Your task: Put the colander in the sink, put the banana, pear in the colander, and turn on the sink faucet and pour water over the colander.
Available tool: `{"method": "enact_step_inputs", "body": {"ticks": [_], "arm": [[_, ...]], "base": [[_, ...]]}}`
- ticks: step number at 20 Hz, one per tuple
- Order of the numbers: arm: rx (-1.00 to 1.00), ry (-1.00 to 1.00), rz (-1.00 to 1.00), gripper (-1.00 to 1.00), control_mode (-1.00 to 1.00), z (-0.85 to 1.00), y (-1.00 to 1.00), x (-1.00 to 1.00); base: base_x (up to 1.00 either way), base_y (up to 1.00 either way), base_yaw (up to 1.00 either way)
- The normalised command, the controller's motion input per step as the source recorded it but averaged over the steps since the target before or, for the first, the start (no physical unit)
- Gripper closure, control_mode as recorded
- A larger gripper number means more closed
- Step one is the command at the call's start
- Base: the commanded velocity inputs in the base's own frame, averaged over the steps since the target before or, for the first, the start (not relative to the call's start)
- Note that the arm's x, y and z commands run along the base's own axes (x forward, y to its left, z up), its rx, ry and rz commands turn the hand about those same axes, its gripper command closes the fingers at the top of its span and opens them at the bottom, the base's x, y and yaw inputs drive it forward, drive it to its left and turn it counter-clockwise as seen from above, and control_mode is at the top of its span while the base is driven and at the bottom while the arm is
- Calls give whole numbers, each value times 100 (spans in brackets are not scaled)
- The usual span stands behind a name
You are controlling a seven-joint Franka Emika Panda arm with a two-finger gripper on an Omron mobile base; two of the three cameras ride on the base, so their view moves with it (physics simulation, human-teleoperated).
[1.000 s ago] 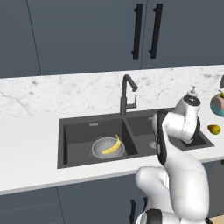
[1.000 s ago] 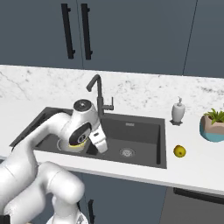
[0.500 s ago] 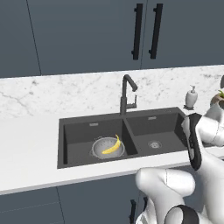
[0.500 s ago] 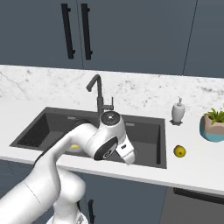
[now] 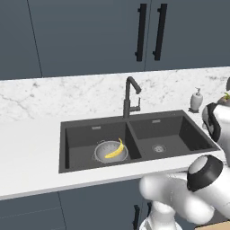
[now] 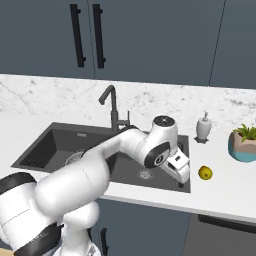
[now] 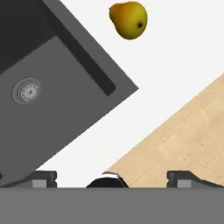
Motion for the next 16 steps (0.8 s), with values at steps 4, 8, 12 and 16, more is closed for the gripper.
{"method": "enact_step_inputs", "body": {"ticks": [4,8,12,16], "arm": [[-3,29,31,-100,-100,-27,-100,47],[0,20,40,-100,-100,-32,-84,34],[0,17,21,-100,-100,-52,-59,40],[1,0,0,-100,-100,-4,-7,12]], "base": [[0,0,0],[0,0,0],[0,0,0],[0,0,0]]}}
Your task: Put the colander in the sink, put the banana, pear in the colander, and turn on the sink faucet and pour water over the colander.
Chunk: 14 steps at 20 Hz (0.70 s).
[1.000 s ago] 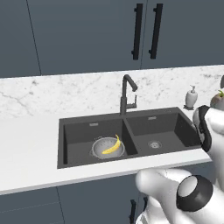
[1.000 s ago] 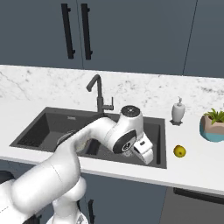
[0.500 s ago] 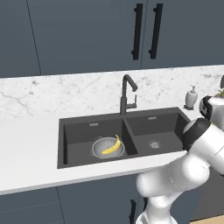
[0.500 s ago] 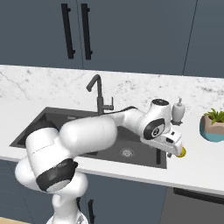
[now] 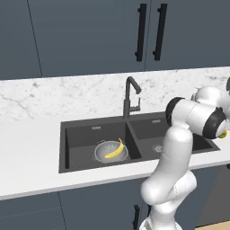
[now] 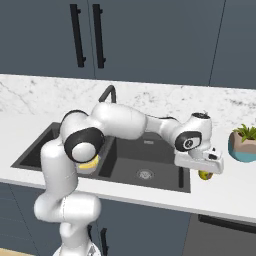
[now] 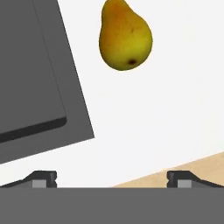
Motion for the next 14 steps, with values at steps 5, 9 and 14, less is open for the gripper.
{"method": "enact_step_inputs", "body": {"ticks": [5,9,14], "arm": [[0,0,0,-100,-100,0,-2,10],[0,-1,0,-100,-100,-26,-1,5],[0,-4,0,-100,-100,-39,0,11]], "base": [[0,0,0],[0,0,0],[0,0,0]]}}
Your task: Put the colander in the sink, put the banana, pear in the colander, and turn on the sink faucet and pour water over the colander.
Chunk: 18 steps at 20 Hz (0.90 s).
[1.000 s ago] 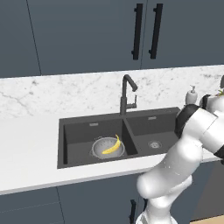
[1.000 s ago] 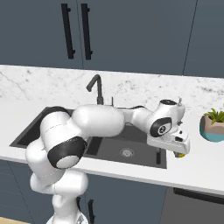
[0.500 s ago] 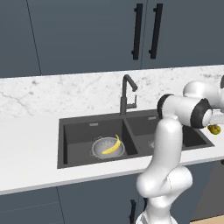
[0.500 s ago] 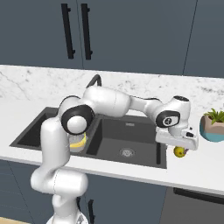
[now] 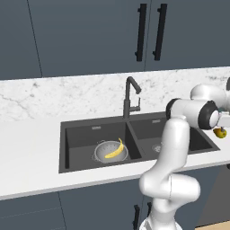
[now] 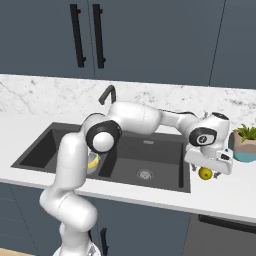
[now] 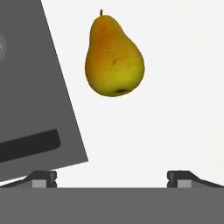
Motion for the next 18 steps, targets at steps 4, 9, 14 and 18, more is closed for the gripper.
{"method": "enact_step_inputs", "body": {"ticks": [4,9,14,18], "arm": [[-2,-8,0,-100,-100,-24,0,31],[-5,-5,0,-100,-100,-31,8,28],[-8,-3,0,-100,-100,-37,11,27],[-11,-5,0,-100,-100,-39,0,13]], "base": [[0,0,0],[0,0,0],[0,0,0],[0,0,0]]}}
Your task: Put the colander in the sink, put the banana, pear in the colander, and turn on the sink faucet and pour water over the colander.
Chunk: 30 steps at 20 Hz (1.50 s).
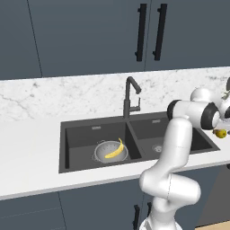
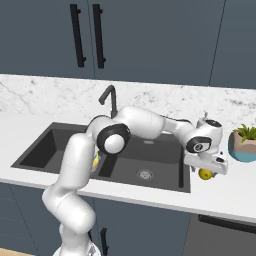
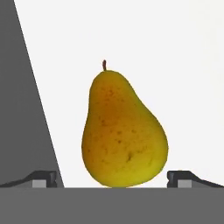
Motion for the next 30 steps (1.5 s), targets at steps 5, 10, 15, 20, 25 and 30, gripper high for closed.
{"method": "enact_step_inputs", "body": {"ticks": [5,10,15,20,25,30], "arm": [[-16,-11,0,-100,-100,-35,0,2],[-4,-2,0,100,-100,-10,0,9],[0,0,0,100,-100,0,2,-5],[-1,-1,5,100,-100,24,42,-34],[-7,-3,12,100,-100,72,79,-63],[-15,-10,18,100,-100,63,99,-82]], "base": [[0,0,0],[0,0,0],[0,0,0],[0,0,0],[0,0,0],[0,0,0]]}}
